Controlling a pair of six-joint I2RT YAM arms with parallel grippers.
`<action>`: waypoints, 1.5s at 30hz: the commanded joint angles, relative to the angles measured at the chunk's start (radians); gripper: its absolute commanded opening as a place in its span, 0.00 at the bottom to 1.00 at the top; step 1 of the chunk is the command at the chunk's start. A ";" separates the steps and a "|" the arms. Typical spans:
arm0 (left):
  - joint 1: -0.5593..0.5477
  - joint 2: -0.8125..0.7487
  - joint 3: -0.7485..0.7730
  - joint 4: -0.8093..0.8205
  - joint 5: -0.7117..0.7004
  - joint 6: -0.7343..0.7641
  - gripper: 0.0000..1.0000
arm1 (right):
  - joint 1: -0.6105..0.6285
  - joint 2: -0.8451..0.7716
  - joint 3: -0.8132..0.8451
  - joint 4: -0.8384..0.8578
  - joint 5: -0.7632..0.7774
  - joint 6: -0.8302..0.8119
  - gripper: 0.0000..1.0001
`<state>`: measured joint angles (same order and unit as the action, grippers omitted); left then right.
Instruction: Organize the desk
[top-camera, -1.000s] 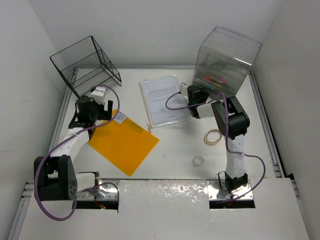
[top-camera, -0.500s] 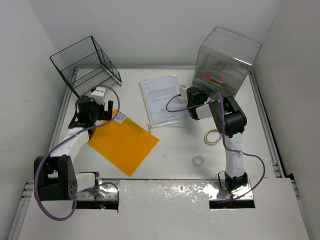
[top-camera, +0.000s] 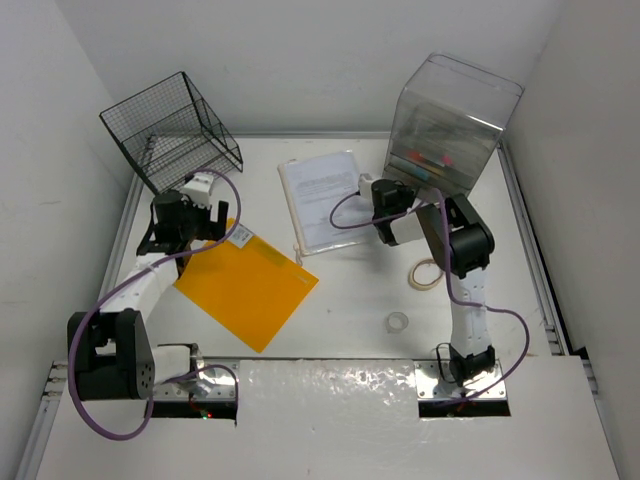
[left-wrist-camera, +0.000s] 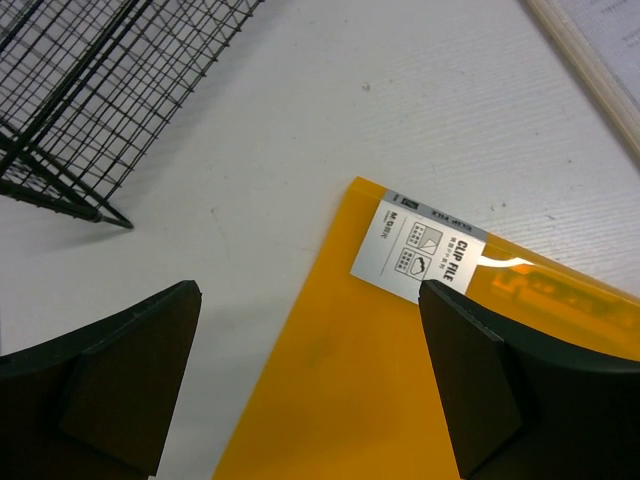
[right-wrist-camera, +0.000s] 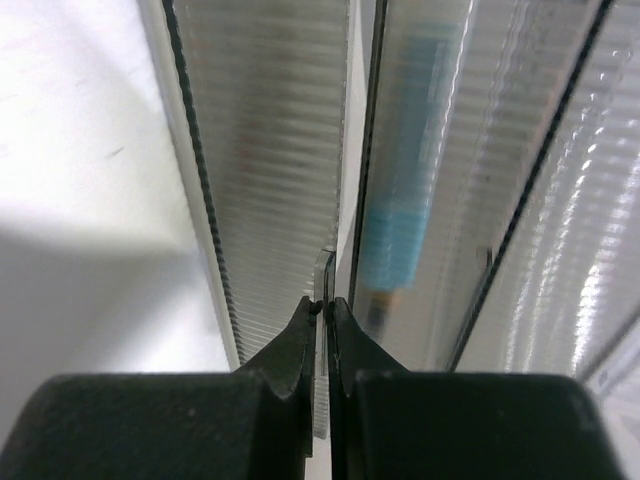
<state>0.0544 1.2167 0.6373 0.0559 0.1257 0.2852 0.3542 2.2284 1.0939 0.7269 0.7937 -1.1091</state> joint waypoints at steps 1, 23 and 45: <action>0.010 0.003 0.052 -0.001 0.078 0.011 0.89 | 0.049 -0.088 -0.045 -0.021 0.010 0.098 0.00; 0.010 0.006 0.059 -0.044 0.124 0.022 0.89 | 0.238 -0.485 -0.140 -0.550 -0.066 0.666 0.72; 0.010 0.014 0.068 -0.054 0.155 0.025 0.89 | 0.238 -1.139 -0.552 -1.271 -0.686 1.600 0.67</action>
<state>0.0544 1.2316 0.6575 -0.0082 0.2562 0.3058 0.5911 1.1519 0.5495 -0.5560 0.1162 0.3786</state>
